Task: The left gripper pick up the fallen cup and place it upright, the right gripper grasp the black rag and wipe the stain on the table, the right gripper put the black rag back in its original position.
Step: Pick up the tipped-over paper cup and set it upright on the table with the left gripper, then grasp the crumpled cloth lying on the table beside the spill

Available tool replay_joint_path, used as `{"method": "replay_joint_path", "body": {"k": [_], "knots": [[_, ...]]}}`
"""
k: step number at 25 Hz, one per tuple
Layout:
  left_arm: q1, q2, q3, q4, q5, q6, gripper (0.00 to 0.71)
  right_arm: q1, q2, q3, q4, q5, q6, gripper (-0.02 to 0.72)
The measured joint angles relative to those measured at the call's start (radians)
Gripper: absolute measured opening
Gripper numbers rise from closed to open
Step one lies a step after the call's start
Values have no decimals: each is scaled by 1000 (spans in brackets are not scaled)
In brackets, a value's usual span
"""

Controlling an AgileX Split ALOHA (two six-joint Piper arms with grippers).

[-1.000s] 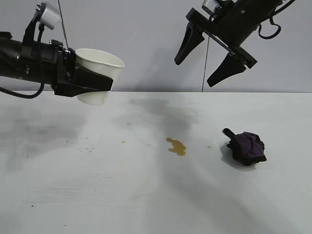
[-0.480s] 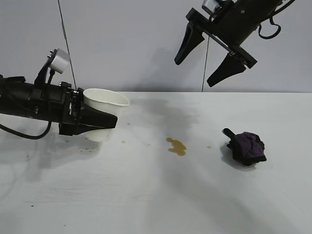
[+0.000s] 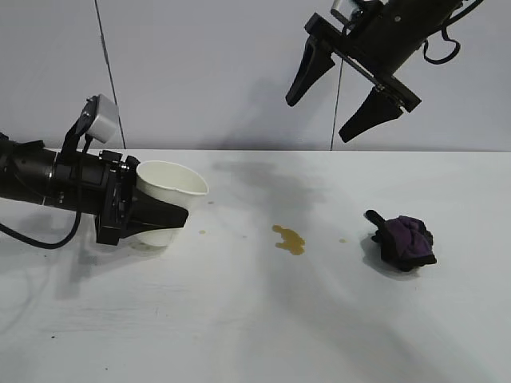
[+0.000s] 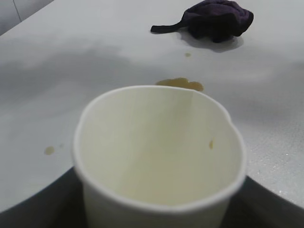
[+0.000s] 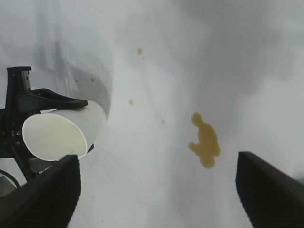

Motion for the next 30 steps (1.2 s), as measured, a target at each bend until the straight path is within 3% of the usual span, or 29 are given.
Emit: {"method": "replay_joint_path", "body": {"k": [12, 19, 30], "knots": [[8, 0, 0, 0, -25, -4, 427, 0, 0, 0, 0, 0, 0, 610], [8, 0, 0, 0, -50, -56, 553, 0, 0, 0, 0, 1, 0, 610], [9, -2, 0, 0, 47, -164, 595, 0, 0, 0, 0, 1, 0, 610]]}}
